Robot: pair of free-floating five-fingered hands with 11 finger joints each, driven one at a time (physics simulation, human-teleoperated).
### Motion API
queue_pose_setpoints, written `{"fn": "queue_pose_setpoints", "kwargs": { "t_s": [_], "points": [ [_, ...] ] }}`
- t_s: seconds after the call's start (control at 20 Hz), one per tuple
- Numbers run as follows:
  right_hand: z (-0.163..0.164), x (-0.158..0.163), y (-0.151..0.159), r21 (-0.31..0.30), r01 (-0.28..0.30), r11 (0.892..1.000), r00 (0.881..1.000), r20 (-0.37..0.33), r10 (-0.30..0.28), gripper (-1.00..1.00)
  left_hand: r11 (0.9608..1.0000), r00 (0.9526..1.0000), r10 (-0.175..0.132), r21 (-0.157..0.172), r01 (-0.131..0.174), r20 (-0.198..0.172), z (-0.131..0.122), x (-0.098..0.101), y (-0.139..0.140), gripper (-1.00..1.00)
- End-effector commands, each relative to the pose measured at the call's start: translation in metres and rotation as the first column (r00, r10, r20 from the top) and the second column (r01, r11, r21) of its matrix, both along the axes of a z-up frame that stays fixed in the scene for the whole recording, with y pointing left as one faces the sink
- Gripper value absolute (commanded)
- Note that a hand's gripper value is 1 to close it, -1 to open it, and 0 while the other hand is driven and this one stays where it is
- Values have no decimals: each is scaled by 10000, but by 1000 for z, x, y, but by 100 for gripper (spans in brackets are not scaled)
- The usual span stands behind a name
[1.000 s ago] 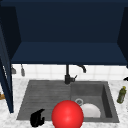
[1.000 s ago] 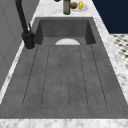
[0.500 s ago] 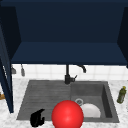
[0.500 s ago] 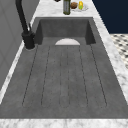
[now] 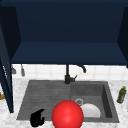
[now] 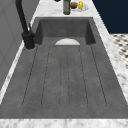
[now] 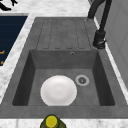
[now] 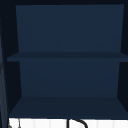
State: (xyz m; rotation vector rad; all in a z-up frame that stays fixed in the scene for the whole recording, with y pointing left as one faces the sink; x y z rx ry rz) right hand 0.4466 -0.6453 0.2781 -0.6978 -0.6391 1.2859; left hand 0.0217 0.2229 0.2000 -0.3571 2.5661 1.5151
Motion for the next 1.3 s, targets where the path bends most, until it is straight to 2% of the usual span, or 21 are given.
{"fn": "queue_pose_setpoints", "kwargs": {
  "t_s": [0.0, 0.2, 0.4, 0.95, 1.25],
  "points": [
    [-1, -19, -9, 62, 605, 9981, 9982, -2, -605, -100, 10000, 10000, 0, 0, 0, 0, 0, 0, 0, 0],
    [-3, -40, -16, 3, 715, 9974, 9974, -2, -715, -100, 10000, 10000, 0, 0, 0, 0, 0, 0, 0, 0],
    [-8, -57, -15, -137, 1155, 9932, 9933, -41, -1155, -100, 10000, 10000, 0, 0, 0, 0, 0, 0, 0, 0],
    [-23, -104, -12, -970, 2178, 9712, 9753, -172, -2204, -100, 10000, 10000, 0, 0, 0, 0, 0, 0, 0, 0],
    [-29, -129, -7, -1348, 2686, 9538, 9615, -221, -2739, -100, 10000, 10000, 0, 0, 0, 0, 0, 0, 0, 0]
  ]
}}
